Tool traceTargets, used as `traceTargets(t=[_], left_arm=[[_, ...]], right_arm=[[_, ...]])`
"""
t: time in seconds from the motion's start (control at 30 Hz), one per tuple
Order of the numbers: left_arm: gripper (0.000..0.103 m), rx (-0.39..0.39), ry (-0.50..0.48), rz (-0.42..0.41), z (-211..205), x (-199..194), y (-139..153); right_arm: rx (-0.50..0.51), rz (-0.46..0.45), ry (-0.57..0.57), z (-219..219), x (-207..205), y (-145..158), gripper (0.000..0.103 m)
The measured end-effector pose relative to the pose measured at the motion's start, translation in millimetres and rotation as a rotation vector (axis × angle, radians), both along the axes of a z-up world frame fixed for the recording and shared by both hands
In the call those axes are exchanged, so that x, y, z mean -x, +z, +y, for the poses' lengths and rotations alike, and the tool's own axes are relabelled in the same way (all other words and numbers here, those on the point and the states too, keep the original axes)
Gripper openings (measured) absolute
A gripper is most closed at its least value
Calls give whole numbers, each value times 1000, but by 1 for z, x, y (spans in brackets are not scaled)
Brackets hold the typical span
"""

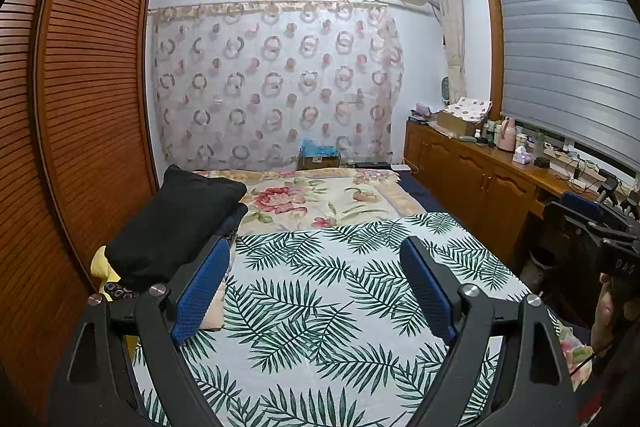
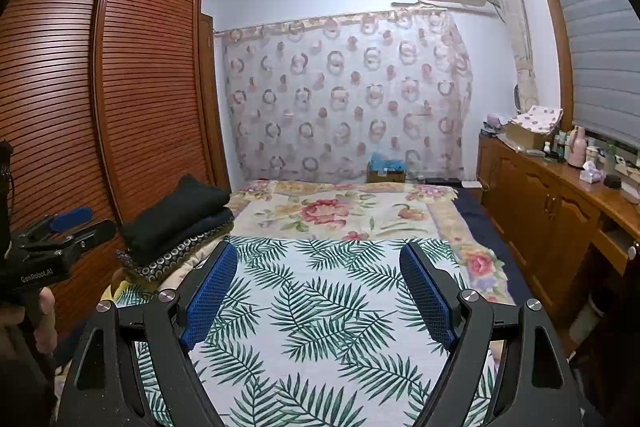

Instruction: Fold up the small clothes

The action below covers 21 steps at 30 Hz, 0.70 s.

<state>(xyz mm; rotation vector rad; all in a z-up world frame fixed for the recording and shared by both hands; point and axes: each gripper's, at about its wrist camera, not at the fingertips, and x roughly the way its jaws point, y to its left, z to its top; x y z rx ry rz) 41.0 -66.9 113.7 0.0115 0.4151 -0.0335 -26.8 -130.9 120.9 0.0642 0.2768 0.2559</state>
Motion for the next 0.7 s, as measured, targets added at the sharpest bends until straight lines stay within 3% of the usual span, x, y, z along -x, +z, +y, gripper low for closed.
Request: traceTargets(t=[0.7], left_arm=[[88, -1, 2, 0, 1, 0, 0]], right_arm=[[7, 0, -1, -12, -5, -4, 85]])
